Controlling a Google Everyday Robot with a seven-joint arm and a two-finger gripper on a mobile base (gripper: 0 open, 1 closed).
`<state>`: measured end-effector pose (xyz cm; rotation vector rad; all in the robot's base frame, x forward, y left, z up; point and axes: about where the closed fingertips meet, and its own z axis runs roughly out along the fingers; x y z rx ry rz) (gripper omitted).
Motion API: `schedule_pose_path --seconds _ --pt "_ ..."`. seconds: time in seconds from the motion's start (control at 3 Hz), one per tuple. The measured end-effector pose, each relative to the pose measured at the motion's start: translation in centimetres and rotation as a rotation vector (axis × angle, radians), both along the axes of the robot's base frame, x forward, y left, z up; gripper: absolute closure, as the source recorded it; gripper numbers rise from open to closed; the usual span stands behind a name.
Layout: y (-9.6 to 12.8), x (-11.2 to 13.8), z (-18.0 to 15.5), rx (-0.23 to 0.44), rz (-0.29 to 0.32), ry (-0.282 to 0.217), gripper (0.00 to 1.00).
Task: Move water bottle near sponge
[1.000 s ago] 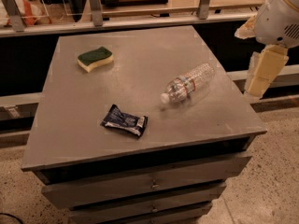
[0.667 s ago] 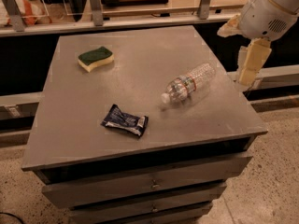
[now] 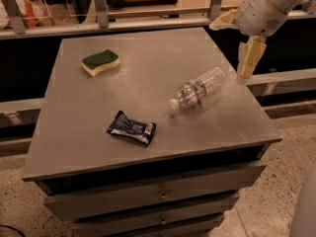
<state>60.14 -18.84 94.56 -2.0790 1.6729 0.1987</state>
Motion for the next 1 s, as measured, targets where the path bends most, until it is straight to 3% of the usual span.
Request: schedule_pose_path --seconds 0.33,1.0 --pt "1.0 1.5 -0.9 -0.048 0.071 -0.029 0.00" --pt "1.2 2.2 -5.0 -0.174 0.189 -0.010 0.00"
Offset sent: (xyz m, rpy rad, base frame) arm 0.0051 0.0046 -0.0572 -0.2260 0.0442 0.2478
